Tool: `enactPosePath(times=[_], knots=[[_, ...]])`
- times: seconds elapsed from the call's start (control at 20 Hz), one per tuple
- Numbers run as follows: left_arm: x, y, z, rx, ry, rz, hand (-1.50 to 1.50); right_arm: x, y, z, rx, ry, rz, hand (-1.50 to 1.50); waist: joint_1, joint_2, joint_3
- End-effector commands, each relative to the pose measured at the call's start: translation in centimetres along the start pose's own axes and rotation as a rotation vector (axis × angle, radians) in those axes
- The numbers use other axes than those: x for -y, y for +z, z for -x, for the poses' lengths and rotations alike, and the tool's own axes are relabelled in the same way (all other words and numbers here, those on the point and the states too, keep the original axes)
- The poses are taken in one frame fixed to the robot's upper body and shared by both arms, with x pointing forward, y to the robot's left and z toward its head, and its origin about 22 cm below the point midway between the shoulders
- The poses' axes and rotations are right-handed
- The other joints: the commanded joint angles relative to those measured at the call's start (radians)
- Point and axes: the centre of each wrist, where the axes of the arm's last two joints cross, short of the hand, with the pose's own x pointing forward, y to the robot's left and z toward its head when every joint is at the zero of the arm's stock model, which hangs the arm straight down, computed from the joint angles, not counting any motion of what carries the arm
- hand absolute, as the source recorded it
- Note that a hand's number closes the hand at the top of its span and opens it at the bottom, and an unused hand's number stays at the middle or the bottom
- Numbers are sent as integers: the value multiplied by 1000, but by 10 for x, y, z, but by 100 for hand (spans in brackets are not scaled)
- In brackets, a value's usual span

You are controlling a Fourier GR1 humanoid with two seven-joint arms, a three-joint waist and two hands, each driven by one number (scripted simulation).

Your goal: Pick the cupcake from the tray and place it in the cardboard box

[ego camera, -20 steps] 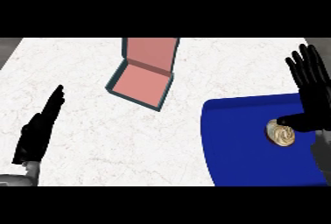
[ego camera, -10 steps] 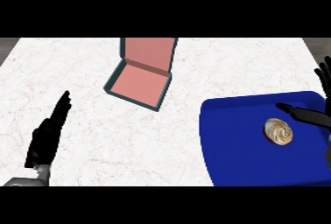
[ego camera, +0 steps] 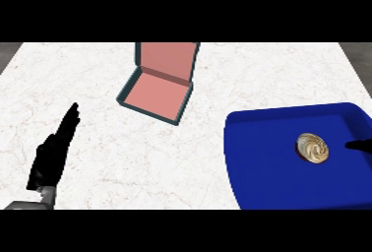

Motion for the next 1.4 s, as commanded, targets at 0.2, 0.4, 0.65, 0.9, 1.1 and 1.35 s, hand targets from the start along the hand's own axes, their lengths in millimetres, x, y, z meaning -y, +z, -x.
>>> enactPosePath(times=[0.2,0.4,0.65,0.9,1.1,1.35], knots=[[2,1,3,-13,1,-8,0,18,3,-36,-192,315,-430,-150,-1,-1,0],[-9,0,18,2,-13,3,0,-17,-5,-67,-222,335,-504,-150,6,1,0],[17,-4,-12,12,0,-10,0,-38,2,-65,-282,346,-486,-150,0,0,2],[4,19,15,8,1,7,0,-57,3,-67,-334,371,-487,-150,3,0,2],[1,-9,-6,7,-8,1,0,-64,-5,-60,-369,406,-494,-150,2,1,2],[-8,-6,-10,6,6,-1,0,-65,0,-44,-373,386,-483,-150,1,1,3]])
